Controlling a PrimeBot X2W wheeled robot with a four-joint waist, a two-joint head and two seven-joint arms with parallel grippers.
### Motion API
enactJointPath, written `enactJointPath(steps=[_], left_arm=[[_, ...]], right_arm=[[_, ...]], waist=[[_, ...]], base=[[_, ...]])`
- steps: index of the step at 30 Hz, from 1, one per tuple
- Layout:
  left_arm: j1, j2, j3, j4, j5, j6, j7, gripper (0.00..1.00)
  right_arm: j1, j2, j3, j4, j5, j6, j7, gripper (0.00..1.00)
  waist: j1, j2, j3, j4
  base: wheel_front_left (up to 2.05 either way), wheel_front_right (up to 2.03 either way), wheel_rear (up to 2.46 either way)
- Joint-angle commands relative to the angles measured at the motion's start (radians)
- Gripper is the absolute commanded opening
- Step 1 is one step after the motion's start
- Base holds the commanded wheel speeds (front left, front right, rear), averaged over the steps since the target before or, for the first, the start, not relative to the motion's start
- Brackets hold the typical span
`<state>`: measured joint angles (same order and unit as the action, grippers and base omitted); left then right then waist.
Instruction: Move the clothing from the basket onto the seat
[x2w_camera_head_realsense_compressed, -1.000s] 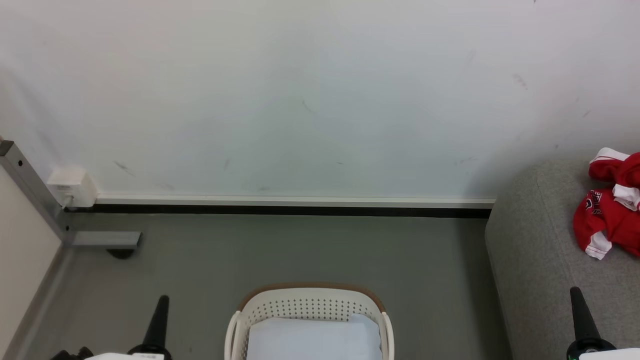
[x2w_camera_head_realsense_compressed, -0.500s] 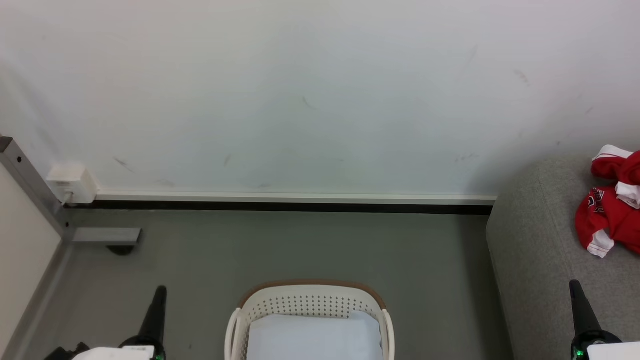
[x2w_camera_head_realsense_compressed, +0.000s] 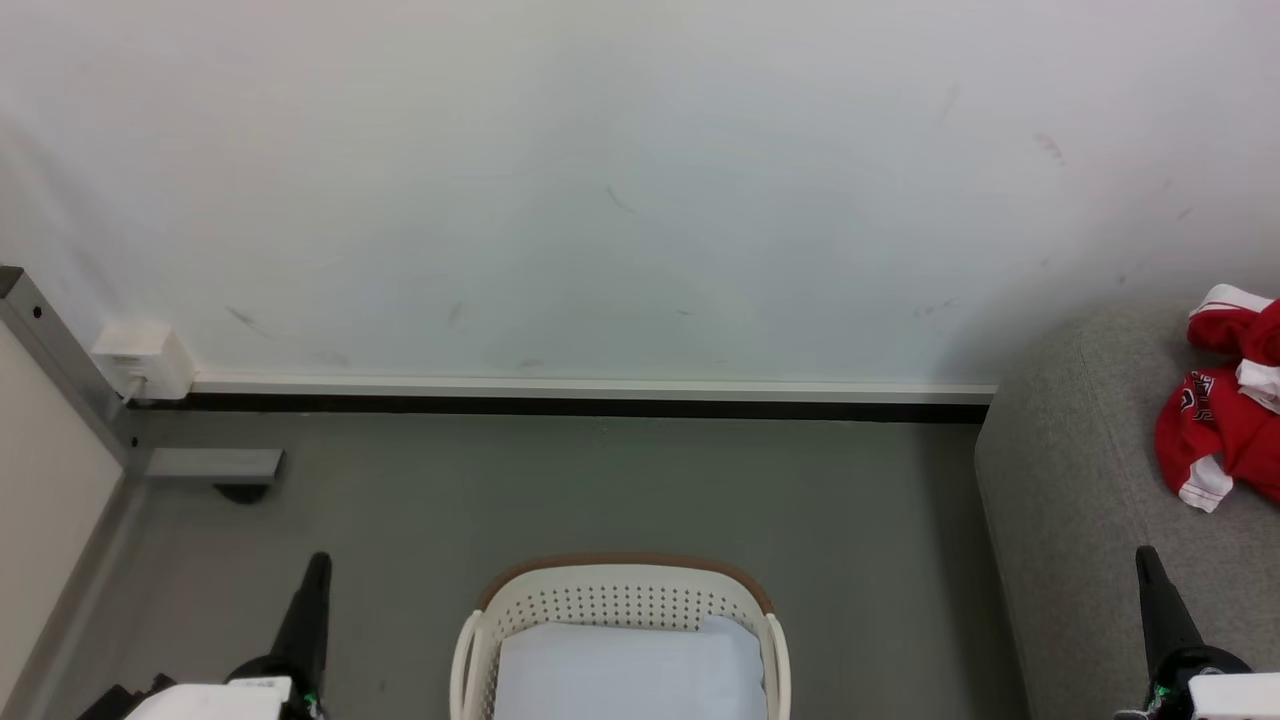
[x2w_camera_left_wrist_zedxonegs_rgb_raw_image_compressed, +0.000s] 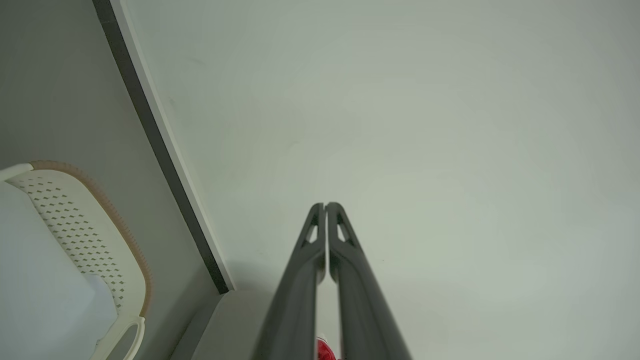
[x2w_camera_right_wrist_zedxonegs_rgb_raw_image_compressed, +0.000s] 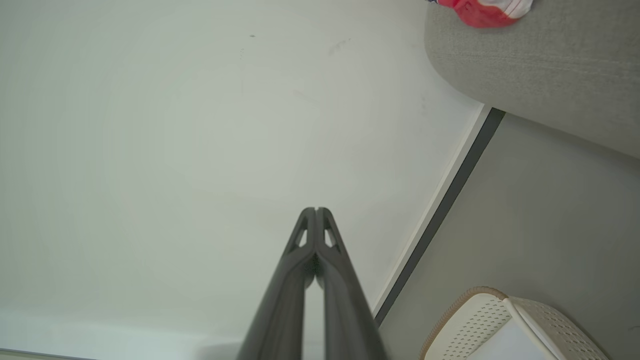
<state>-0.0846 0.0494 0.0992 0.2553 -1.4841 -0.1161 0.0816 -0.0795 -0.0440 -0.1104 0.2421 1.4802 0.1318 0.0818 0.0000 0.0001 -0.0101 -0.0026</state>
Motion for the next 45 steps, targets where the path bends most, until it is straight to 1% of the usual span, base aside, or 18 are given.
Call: enactJointPath(steps=[1, 18, 45], left_arm=[[-0.015, 0.003, 0.007, -0.007, -0.03, -0.008, 0.007, 0.0], [-0.03, 0.002, 0.018, -0.012, -0.138, -0.018, 0.037, 0.0], [-0.029, 0.002, 0.017, -0.012, -0.135, -0.017, 0.036, 0.0]], right_arm=[[-0.018, -0.009, -0.004, 0.001, 0.026, -0.002, 0.009, 0.0], [-0.038, -0.01, -0.006, 0.004, 0.139, -0.002, 0.036, 0.0], [-0.037, -0.01, -0.005, 0.004, 0.134, -0.002, 0.036, 0.0]], waist=[[0.0, -0.0001, 0.001, 0.0], [0.0, -0.0001, 0.013, 0.003], [0.0, -0.0001, 0.013, 0.003]], base=[[0.0, 0.0, 0.0], [0.0, 0.0, 0.0], [0.0, 0.0, 0.0]])
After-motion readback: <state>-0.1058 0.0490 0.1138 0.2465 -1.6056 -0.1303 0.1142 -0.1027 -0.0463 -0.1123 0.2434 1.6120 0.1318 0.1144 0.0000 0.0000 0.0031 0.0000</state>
